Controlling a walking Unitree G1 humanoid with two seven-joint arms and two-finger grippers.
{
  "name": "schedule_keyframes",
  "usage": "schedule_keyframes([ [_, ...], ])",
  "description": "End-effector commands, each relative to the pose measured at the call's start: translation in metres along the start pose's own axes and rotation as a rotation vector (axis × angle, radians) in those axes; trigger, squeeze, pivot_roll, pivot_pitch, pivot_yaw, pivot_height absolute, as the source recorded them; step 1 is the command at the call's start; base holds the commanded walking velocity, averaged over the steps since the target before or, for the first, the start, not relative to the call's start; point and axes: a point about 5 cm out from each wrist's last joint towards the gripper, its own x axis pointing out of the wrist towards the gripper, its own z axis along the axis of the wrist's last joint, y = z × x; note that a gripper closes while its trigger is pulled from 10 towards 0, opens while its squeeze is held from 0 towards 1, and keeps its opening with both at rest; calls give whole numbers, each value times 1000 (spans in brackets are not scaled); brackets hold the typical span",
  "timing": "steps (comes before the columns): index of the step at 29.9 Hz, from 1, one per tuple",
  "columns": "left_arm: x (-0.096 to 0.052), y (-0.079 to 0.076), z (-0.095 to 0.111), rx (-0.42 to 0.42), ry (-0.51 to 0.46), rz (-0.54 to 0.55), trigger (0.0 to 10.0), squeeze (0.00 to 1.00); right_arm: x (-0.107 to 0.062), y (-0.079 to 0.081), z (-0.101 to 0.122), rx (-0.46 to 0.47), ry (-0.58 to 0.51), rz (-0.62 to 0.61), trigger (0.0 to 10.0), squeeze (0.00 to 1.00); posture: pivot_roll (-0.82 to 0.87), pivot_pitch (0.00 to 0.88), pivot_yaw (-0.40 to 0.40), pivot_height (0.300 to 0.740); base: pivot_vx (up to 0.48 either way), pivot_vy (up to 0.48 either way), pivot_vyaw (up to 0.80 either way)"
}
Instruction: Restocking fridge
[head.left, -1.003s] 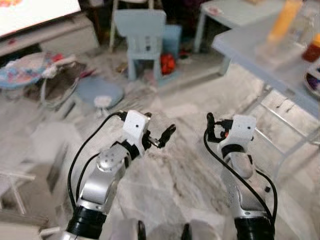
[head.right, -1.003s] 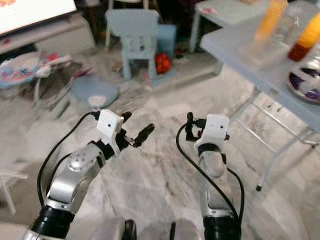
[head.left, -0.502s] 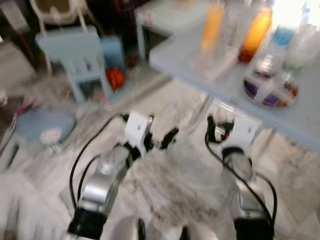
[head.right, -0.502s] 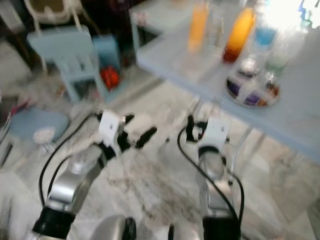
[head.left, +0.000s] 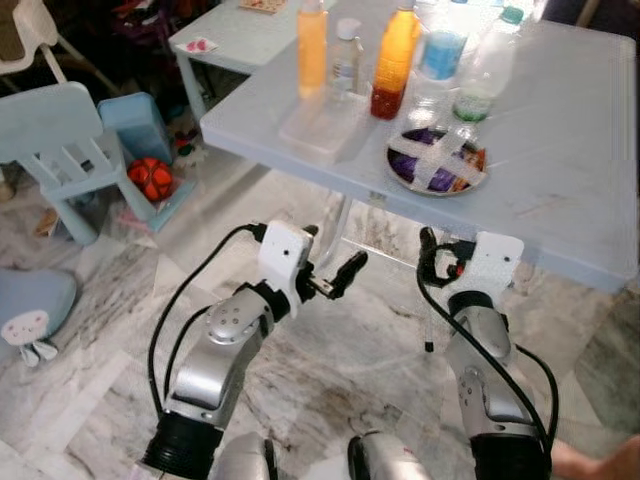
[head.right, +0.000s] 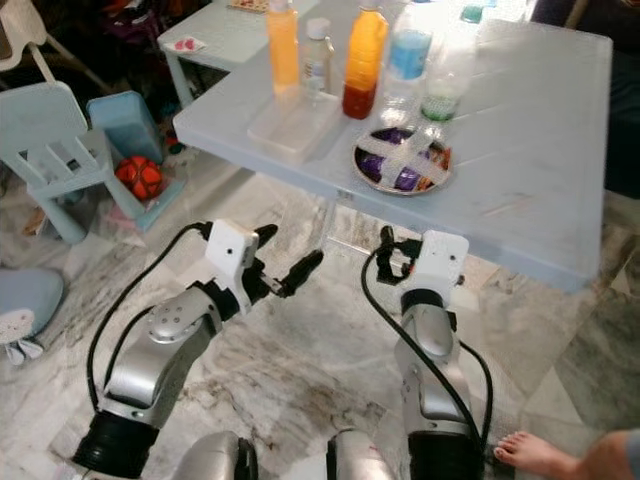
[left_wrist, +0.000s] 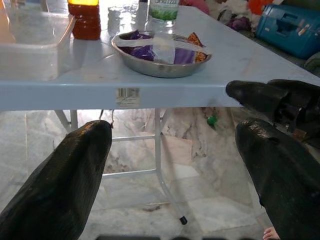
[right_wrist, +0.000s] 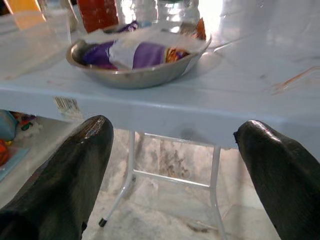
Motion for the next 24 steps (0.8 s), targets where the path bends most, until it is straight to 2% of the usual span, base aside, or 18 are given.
schedule_keyframes([
  [1,-2,2,1,6,1,13,10000,0,3,6,5,36,-23,16,10000,0,45,108,34,740,0,0,0],
  [3,-2,3,1,7,0,17,10000,0,6,8,9,61,-39,15,10000,0,51,110,37,740,0,0,0],
  [7,-3,4,1,9,2,24,10000,0,18,10,22,182,-57,-31,10000,0,58,113,42,740,0,0,0],
  [14,-5,5,3,17,6,18,10000,0,38,18,42,252,-101,-43,10000,0,75,117,50,740,0,0,0],
  [18,-6,4,4,21,9,11,10000,0,46,19,48,342,-92,-90,10000,0,86,123,57,740,0,0,0],
  [24,-9,2,3,27,24,-7,10000,0,60,23,52,421,-80,-121,10000,0,110,135,74,740,0,0,0],
])
